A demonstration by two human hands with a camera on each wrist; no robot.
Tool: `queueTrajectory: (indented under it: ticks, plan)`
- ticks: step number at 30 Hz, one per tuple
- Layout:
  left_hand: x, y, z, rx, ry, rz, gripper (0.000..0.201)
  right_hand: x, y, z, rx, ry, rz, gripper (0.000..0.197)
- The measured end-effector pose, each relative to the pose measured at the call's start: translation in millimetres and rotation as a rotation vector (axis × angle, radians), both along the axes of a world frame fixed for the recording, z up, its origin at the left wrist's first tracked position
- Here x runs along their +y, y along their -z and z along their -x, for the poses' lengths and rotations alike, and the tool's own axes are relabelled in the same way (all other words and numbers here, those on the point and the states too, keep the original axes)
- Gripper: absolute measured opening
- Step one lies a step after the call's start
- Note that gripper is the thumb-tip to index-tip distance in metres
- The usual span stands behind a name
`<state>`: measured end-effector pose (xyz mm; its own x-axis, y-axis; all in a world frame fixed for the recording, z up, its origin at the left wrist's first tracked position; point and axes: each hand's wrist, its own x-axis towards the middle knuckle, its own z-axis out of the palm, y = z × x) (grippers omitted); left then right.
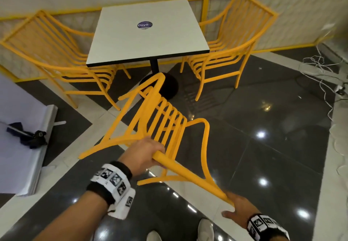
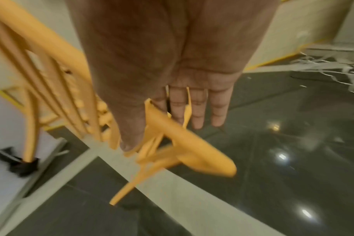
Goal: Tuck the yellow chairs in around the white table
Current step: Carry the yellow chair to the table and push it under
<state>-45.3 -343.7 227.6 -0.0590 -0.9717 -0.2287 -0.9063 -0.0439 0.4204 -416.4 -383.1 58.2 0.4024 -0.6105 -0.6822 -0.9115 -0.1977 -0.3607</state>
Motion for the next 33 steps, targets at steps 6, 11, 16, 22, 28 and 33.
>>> queueTrajectory:
  ticks: [6,11,16,22,28,33]
  plan:
    - [34,0,-62,0.261,-0.173,0.07,0.014,-50,-10,-16,0.098,-0.014,0.108,0.023]
    - [82,10,-119,0.567,-0.335,0.099,0.042,-96,-66,-60,0.166,-0.303,0.322,0.02]
    - [133,46,-151,0.574,-0.475,0.035,0.042,-103,-100,-103,0.277,-0.57,0.529,0.022]
    - [172,133,-172,0.597,-0.72,0.088,0.039,-72,-93,-126,0.377,-0.648,0.606,0.022]
    - [199,181,-165,0.598,-0.808,0.067,0.052,-43,-78,-133,0.392,-0.532,0.6,0.022]
    - [205,191,-160,0.674,-0.842,0.041,0.047,-33,-76,-137,0.479,-0.612,0.615,0.013]
